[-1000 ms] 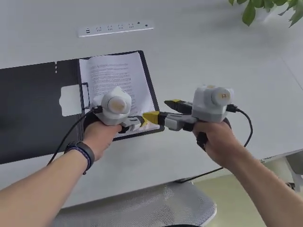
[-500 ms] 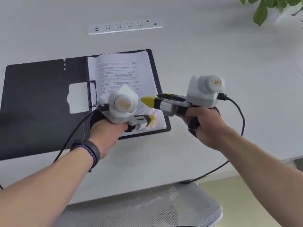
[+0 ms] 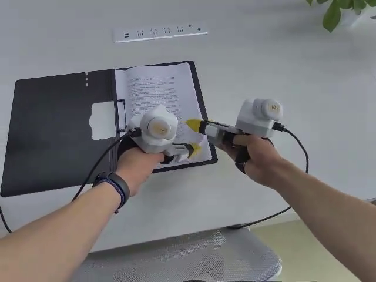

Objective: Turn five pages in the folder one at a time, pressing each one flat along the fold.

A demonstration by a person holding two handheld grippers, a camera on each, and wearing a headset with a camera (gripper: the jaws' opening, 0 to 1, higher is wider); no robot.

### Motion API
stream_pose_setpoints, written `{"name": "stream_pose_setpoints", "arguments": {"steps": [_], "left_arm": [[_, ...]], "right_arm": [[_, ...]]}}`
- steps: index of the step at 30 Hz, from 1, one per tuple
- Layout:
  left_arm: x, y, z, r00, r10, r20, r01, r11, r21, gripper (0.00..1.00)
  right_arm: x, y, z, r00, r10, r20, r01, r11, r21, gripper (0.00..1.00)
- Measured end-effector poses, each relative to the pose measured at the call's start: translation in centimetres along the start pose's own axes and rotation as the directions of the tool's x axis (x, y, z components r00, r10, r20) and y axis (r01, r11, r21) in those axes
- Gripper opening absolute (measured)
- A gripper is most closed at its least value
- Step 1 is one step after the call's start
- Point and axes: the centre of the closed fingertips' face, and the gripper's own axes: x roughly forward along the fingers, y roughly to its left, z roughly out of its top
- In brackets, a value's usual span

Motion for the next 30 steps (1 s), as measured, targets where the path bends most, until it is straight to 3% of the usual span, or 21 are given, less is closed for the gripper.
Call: {"name": "stream_pose_setpoints", "arguments": {"steps": [5,12,15,21,24,30], "left_arm": [[-0.5,-0.5,0.3,0.9997,-0.024,0.008,0.024,0.999,-0.021,0.69],[-1.6,-0.7,0.8,0.9992,-0.037,0.019,0.037,0.999,-0.009,0.74],[-1.8,-0.1,0.3,0.9993,-0.034,0.013,0.034,0.999,-0.014,0.77],[-3.4,0.9,0.9,0.9988,-0.013,0.048,0.014,0.999,-0.031,0.78],[-4.4,1.5,1.0,0.9985,0.001,0.055,0.000,1.000,-0.026,0.79],[-6.8,2.4,0.8,0.9964,0.025,0.081,-0.023,0.999,-0.028,0.81]], "right_arm": [[-0.4,0.0,0.2,0.9998,-0.006,0.018,0.005,1.000,0.016,0.01],[-0.4,0.4,0.7,0.9996,0.004,0.028,-0.004,1.000,0.029,0.00],[-0.3,0.7,0.9,0.9995,0.006,0.032,-0.007,0.999,0.034,0.00],[-0.2,1.7,1.3,0.9991,0.013,0.041,-0.014,0.999,0.036,0.00],[0.1,2.3,1.6,0.9984,0.022,0.052,-0.027,0.995,0.099,0.00],[0.7,4.1,2.1,0.9971,0.045,0.061,-0.050,0.995,0.085,0.00]]}}
